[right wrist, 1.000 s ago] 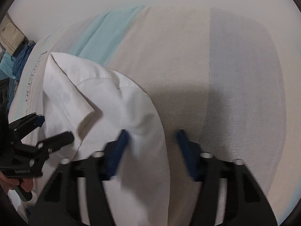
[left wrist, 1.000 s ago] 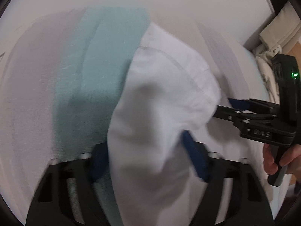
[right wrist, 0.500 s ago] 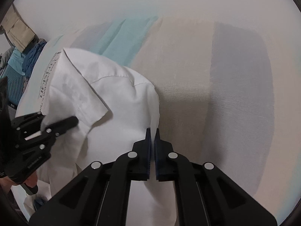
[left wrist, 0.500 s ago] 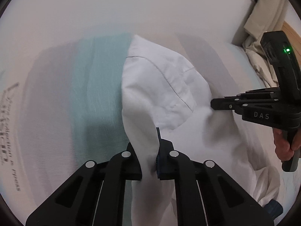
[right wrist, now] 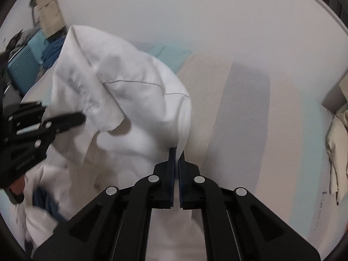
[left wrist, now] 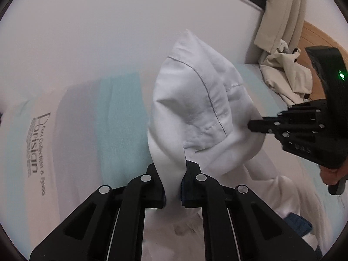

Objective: Fold large clothes
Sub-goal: 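Grasp the white hood with the left tool while the right tool folds the hood over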

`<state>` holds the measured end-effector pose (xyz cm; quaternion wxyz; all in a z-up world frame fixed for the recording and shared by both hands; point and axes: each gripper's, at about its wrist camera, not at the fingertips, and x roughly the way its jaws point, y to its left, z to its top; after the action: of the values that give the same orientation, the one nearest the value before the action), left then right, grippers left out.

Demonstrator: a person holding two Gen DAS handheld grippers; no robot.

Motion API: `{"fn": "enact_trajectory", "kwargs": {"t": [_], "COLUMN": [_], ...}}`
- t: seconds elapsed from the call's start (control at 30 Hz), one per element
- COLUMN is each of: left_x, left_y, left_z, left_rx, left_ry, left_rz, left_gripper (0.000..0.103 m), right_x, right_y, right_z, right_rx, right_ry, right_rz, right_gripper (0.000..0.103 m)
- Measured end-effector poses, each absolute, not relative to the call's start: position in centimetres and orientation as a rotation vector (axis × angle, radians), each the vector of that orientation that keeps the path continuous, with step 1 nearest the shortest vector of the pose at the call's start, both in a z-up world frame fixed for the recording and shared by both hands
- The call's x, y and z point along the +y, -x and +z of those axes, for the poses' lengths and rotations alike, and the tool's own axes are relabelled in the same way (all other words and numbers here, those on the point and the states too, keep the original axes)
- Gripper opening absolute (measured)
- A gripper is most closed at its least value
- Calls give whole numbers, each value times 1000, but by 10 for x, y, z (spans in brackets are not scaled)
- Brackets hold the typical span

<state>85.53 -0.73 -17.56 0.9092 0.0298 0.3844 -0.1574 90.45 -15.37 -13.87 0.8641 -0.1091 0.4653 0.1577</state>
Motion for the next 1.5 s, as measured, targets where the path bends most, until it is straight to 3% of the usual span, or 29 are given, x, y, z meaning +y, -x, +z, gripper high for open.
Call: {"fn": "enact_trajectory", "kwargs": {"t": [0.3, 0.8, 1.5], "left_x": [-19, -25, -37], "left_y": [-756, -605, -524], "left_z": [-169, -204, -288], "left_rx": [753, 778, 856], "left_ry": [-114, -149, -174], "left_rz": [-314, -316, -288], "left_gripper": [8, 8, 9], "right_x": [-161, -155, -154], "right_y": [-796, -633, -562], "right_z": [-124, -153, -236], "right_rx": [924, 929, 1007], "right_ry": [251, 213, 305], "right_rz": [344, 329, 288], "right_gripper": [1, 1, 1]}}
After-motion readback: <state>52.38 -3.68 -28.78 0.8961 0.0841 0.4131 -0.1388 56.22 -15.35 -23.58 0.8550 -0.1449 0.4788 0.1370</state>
